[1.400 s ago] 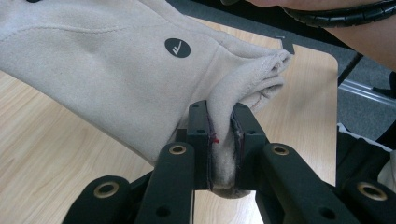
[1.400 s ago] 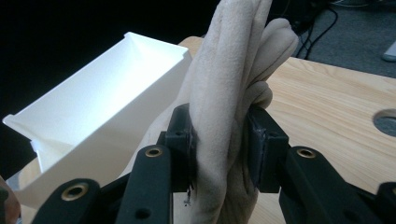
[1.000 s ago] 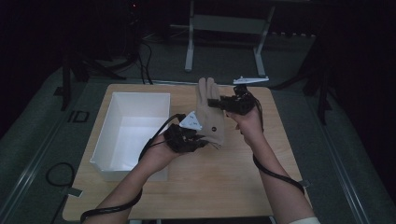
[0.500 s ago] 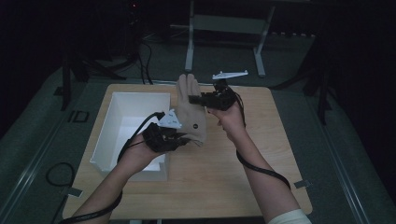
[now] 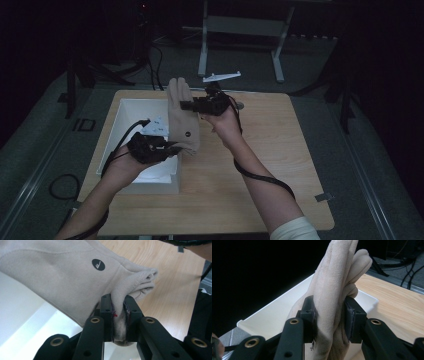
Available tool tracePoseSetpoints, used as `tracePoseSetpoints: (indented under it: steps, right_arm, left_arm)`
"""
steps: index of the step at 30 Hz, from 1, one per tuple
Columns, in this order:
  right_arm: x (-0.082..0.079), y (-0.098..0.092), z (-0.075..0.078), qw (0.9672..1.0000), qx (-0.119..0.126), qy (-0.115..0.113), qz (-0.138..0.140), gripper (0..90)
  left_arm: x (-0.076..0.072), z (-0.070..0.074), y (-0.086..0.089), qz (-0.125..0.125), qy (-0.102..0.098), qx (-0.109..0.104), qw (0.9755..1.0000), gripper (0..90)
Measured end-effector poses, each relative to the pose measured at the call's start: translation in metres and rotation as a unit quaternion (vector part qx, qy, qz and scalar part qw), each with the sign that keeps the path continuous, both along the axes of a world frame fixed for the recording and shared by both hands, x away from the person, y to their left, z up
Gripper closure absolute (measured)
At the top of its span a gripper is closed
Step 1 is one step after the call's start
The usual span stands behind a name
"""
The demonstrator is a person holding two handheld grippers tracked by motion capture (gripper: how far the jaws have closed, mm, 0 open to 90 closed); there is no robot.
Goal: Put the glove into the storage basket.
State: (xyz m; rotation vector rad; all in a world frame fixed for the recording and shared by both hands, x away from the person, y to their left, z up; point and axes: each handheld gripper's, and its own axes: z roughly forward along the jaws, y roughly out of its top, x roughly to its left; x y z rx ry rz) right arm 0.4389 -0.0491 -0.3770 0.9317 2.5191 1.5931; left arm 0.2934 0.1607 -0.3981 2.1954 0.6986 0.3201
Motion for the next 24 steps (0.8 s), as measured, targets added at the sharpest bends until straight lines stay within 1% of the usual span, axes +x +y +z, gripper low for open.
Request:
tracePoseSetpoints:
  steps: [1, 4, 7, 8, 9, 11, 13, 15, 18, 20, 24]
  right_arm:
    - [0.000, 0.010, -0.002, 1.0000, -0.002, 0.001, 0.005, 65.3]
    - [0.000, 0.024, -0.006, 0.9999, -0.005, 0.002, 0.012, 65.3]
    - [0.000, 0.038, -0.010, 0.9998, -0.007, 0.008, 0.017, 65.3]
    - [0.000, 0.042, -0.011, 0.9998, -0.008, 0.009, 0.019, 65.3]
    - [0.000, 0.046, -0.012, 0.9997, -0.009, 0.007, 0.021, 65.3]
    - [0.000, 0.053, -0.014, 0.9996, -0.011, 0.008, 0.025, 65.3]
    - [0.000, 0.059, -0.015, 0.9995, -0.007, 0.013, 0.029, 65.3]
    - [-0.001, 0.065, -0.017, 0.9993, -0.006, 0.012, 0.034, 65.2]
    - [-0.002, 0.072, -0.021, 0.9992, -0.008, 0.012, 0.036, 65.3]
    - [-0.003, 0.075, -0.024, 0.9992, -0.015, 0.009, 0.037, 65.2]
    - [-0.004, 0.080, -0.030, 0.9991, -0.027, 0.009, 0.033, 65.2]
  left_arm:
    - [-0.001, -0.001, 0.004, 0.004, 0.001, -0.002, 1.0000, 80.9]
    - [-0.004, -0.005, 0.013, 0.012, 0.002, 0.006, 0.9999, 80.9]
    - [-0.006, -0.010, 0.022, 0.021, 0.005, 0.010, 0.9997, 80.9]
    - [-0.006, -0.012, 0.025, 0.024, 0.007, 0.007, 0.9997, 80.9]
    - [-0.007, -0.013, 0.028, 0.027, 0.008, 0.010, 0.9996, 80.9]
    - [-0.010, -0.015, 0.034, 0.034, 0.006, 0.005, 0.9994, 80.9]
    - [-0.012, -0.017, 0.040, 0.038, 0.007, 0.002, 0.9992, 80.9]
    - [-0.014, -0.020, 0.046, 0.044, 0.009, -0.004, 0.9990, 80.9]
    - [-0.015, -0.025, 0.050, 0.048, 0.013, 0.000, 0.9987, 80.9]
    - [-0.016, -0.029, 0.051, 0.053, 0.013, 0.000, 0.9985, 80.9]
    - [-0.016, -0.039, 0.051, 0.058, 0.020, 0.000, 0.9981, 81.0]
